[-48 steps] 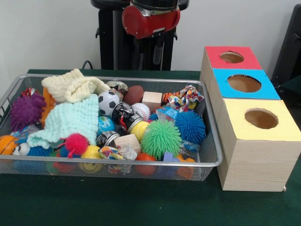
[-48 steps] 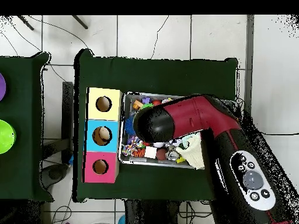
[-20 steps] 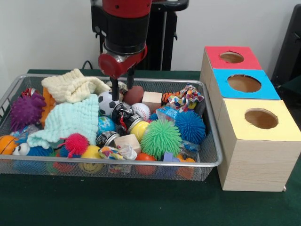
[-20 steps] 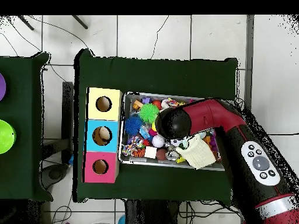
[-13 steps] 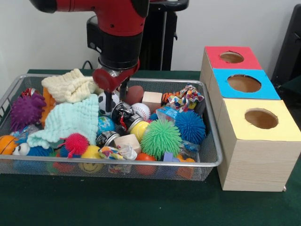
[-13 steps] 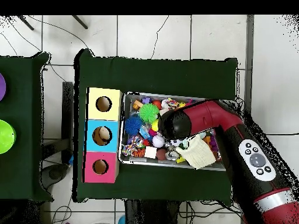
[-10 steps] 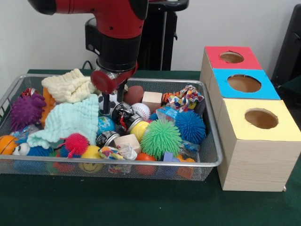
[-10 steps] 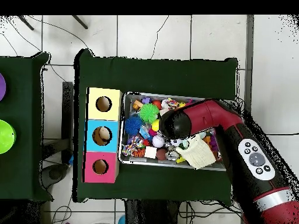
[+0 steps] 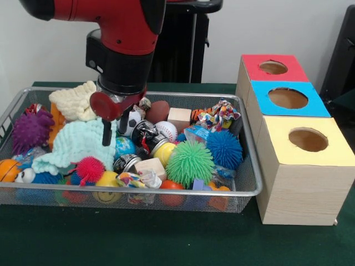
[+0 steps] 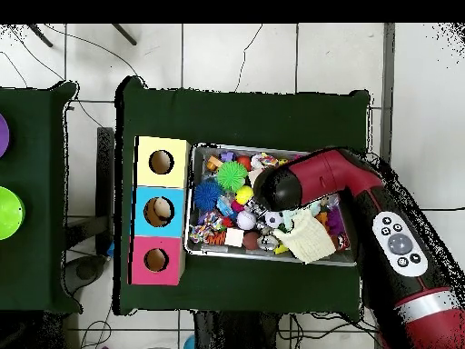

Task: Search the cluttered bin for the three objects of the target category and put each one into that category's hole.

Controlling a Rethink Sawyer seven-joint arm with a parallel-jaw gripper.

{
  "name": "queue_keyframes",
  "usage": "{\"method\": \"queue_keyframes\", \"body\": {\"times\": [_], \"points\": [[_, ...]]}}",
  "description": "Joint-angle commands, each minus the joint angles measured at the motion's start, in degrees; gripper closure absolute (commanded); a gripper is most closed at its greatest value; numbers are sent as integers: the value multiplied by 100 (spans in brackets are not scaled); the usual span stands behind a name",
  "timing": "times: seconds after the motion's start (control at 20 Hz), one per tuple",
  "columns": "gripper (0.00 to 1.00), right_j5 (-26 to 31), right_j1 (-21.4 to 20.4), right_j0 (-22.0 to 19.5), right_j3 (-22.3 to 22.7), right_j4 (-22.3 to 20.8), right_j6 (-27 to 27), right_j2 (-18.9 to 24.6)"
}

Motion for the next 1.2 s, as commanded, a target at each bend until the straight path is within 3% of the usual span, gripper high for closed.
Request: {"method": "queue_keyframes", "body": {"times": [0.05,0.6,1.2], "points": [[0,-340,601,183,-800,-885,-1979,-100],[0,126,1032,320,-1074,-1074,-2137,-381],[0,222,721,460,-1050,-1362,-2412,-720]]}}
